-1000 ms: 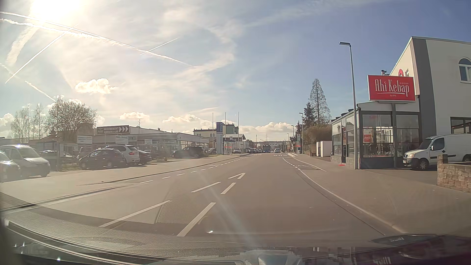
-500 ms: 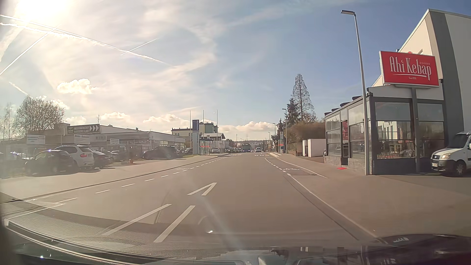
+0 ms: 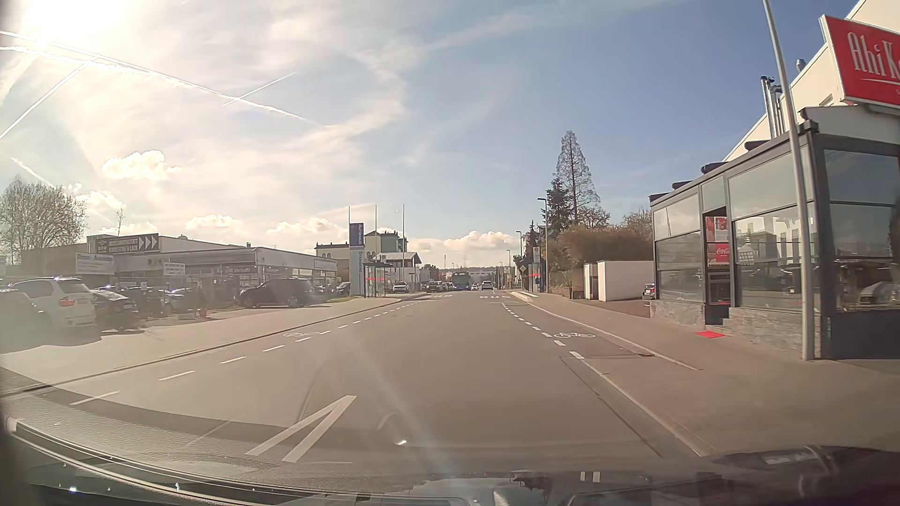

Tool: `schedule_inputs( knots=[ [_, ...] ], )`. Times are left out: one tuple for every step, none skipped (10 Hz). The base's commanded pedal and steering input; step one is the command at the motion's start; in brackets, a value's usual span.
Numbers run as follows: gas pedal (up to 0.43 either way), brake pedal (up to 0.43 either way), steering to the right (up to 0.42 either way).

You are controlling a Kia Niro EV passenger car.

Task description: Follow the waypoints while adhering to traffic rules and regulations

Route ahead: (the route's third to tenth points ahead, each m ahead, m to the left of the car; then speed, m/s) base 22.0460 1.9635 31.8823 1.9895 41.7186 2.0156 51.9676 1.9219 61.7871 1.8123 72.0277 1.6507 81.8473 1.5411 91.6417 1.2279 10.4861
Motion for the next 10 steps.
schedule_inputs(
  knots=[
    [0.28,0.0,0.005],
    [0.28,0.0,0.005],
    [0.28,0.0,0.005],
    [0.28,0.0,0.005],
    [0.28,0.0,0.005],
    [0.28,0.0,0.004],
    [0.28,0.0,0.003],
    [0.28,0.0,0.001],
    [0.28,0.0,0.001],
    [0.28,0.0,0.001]
  ],
)
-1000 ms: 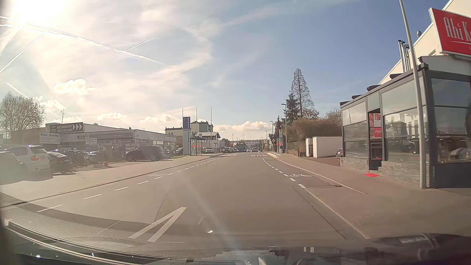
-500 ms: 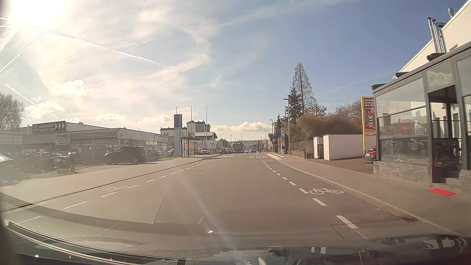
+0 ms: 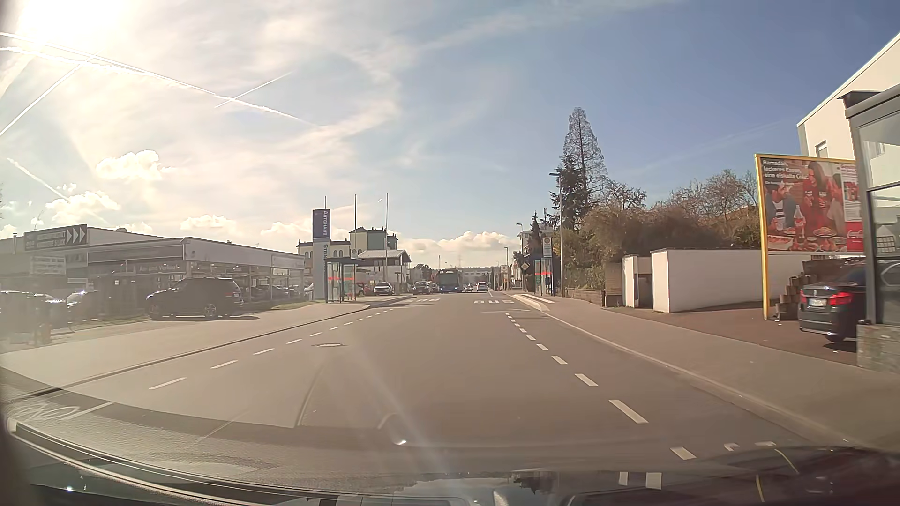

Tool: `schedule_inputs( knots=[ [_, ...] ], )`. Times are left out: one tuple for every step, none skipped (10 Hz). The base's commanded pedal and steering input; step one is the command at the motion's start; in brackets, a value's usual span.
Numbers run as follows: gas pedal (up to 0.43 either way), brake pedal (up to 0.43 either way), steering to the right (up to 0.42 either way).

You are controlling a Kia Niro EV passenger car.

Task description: Follow the waypoints while adhering to traffic rules and regulations

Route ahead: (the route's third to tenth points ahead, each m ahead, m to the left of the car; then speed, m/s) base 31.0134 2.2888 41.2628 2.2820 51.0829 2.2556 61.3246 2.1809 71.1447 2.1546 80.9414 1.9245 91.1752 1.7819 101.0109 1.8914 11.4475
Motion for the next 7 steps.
schedule_inputs(
  knots=[
    [0.28,0.0,0.001],
    [0.28,0.0,0.001],
    [0.28,0.0,0.001],
    [0.28,0.0,0.001],
    [0.28,0.0,0.001],
    [0.28,0.0,0.001],
    [0.268,0.0,0.001]
  ],
)
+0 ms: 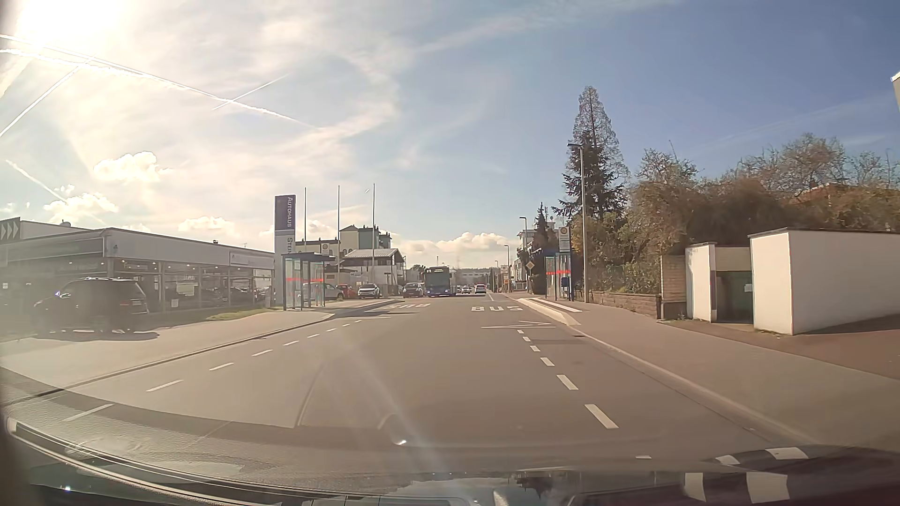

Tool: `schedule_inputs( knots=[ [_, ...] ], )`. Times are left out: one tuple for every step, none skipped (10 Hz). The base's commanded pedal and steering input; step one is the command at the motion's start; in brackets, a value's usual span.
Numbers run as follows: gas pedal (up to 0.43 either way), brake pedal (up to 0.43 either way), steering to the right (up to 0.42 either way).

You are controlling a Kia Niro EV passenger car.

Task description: Follow the waypoints while adhering to traffic rules and regulations

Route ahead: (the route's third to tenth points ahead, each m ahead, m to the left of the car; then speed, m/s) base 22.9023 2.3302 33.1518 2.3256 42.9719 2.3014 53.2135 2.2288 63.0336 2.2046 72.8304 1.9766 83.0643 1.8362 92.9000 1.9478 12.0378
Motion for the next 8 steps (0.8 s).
schedule_inputs(
  knots=[
    [0.22,0.0,0.001],
    [0.209,0.0,0.001],
    [0.209,0.0,0.001],
    [0.209,0.0,0.001],
    [0.209,0.0,0.001],
    [0.209,0.0,0.0],
    [0.209,0.0,0.0],
    [0.209,0.0,0.0]
  ],
)
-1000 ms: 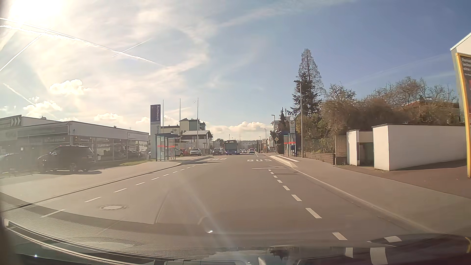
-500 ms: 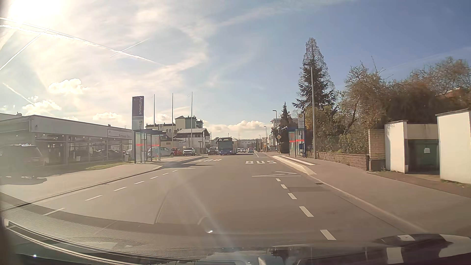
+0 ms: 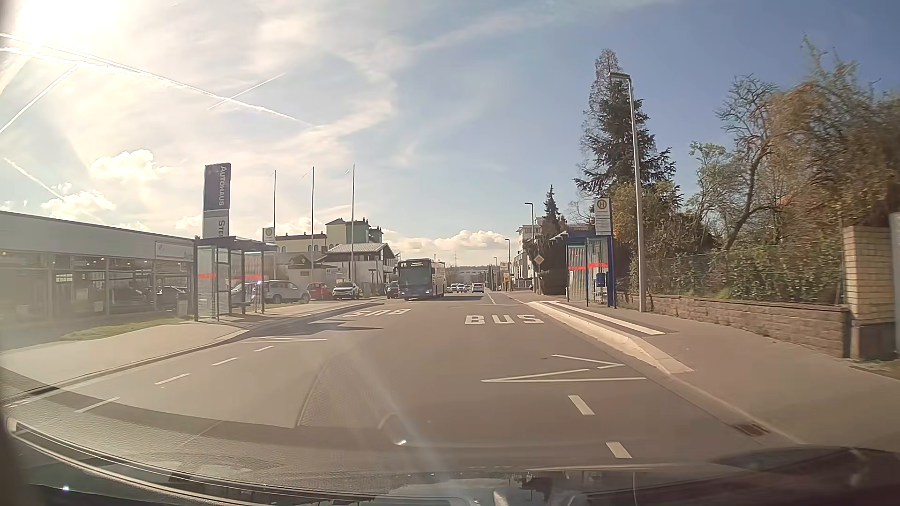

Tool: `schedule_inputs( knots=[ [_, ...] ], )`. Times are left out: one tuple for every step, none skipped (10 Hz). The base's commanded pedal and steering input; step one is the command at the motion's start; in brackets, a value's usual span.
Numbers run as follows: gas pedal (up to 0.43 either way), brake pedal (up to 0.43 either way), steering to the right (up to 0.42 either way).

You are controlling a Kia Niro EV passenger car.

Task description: Follow the waypoints while adhering to traffic rules and regulations

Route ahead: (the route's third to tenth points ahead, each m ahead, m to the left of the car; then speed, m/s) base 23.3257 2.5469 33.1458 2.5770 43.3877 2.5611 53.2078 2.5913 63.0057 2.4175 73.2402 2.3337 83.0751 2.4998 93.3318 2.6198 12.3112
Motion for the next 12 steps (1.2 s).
schedule_inputs(
  knots=[
    [0.209,0.0,0.0],
    [0.209,0.0,-0.001],
    [0.209,0.0,-0.001],
    [0.209,0.0,-0.001],
    [0.209,0.0,-0.001],
    [0.209,0.0,-0.001],
    [0.209,0.0,-0.001],
    [0.209,0.0,-0.002],
    [0.189,0.0,-0.002],
    [0.177,0.0,-0.002],
    [0.169,0.0,-0.002],
    [0.157,0.0,-0.002]
  ],
)
